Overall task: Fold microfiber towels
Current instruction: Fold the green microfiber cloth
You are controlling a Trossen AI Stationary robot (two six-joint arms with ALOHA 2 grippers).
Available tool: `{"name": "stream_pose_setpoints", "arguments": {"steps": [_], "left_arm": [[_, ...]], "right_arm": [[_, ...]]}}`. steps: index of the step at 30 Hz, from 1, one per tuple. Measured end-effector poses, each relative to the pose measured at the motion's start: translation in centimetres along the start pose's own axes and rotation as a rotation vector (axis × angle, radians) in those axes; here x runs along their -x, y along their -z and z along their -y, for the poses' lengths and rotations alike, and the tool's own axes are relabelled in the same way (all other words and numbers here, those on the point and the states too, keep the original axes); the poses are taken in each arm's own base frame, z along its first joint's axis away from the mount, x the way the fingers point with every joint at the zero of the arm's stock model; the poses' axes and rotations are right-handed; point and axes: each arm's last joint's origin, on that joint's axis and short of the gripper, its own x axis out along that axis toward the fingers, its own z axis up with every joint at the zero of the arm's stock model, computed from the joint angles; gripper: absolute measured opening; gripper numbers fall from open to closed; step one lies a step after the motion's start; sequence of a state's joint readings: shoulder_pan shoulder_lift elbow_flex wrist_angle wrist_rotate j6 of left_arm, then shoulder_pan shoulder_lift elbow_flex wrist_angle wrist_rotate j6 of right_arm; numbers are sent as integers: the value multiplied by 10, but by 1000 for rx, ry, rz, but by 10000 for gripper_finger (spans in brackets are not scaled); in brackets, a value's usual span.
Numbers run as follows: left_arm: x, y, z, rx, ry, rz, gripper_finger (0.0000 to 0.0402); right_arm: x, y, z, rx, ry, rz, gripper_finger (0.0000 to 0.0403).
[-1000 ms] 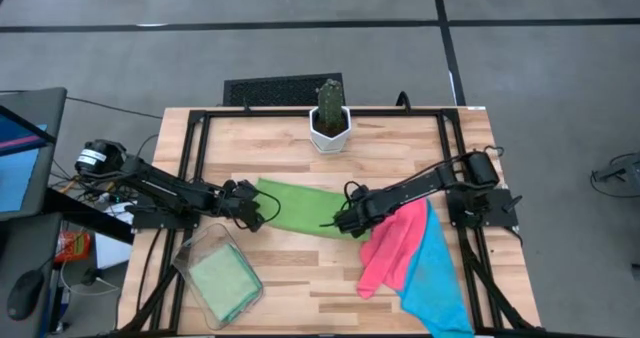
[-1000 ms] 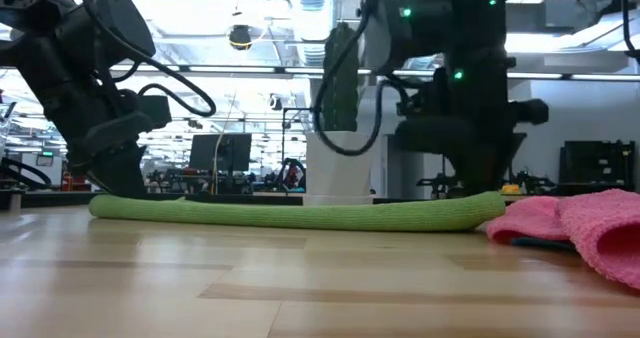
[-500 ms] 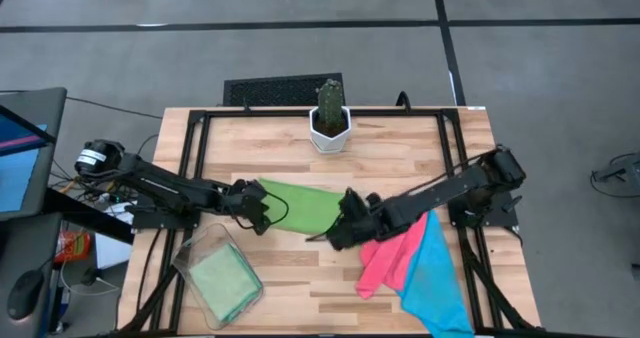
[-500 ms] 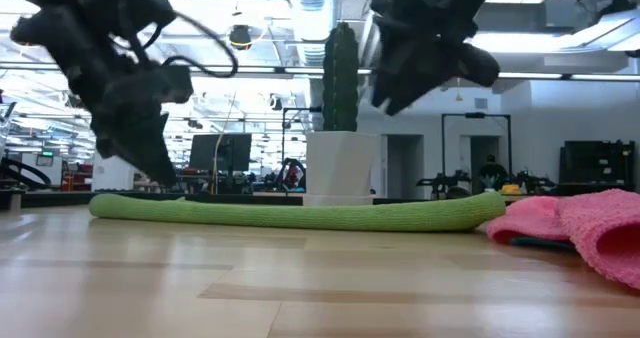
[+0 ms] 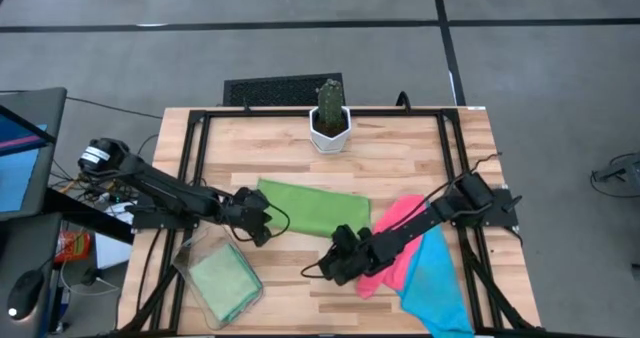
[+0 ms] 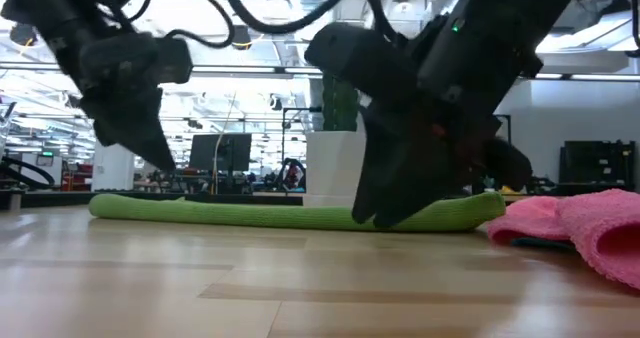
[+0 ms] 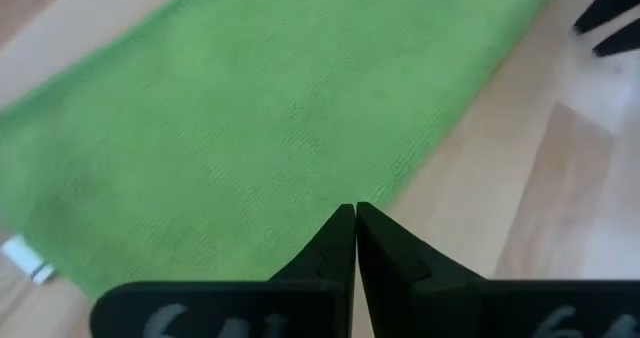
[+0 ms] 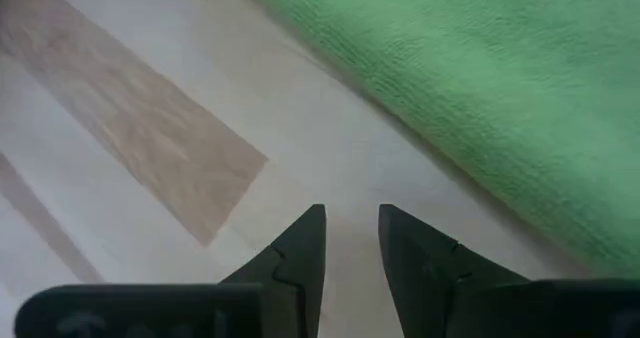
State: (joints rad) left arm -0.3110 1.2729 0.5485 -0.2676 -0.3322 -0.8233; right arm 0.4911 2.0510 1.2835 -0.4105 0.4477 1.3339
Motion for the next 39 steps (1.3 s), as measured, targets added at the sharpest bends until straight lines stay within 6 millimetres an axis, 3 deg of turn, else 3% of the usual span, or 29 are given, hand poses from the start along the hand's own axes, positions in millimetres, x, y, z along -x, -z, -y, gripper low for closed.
{"name": "stream_pose_setpoints", "arguments": {"steps": [3,10,15,24,28,39], "left_arm": [[-8,11,-4,16,-36,-17,4],[-19,24,-5,26,-52,-41,4],[-28,30,-6,35,-65,-50,4],[-34,34,-5,21,-90,-51,4],[-34,34,-6,4,-96,-51,4],[-38,15,-25,14,-137,-51,4]], "right_arm": [[5,-1,-4,-12,-35,9,120],[42,-26,-6,-25,-63,168,120],[30,-30,-3,4,-35,123,120],[-5,-13,14,29,105,-52,120],[-6,-16,15,40,110,-66,120],[-8,-70,37,188,166,-102,120]]}}
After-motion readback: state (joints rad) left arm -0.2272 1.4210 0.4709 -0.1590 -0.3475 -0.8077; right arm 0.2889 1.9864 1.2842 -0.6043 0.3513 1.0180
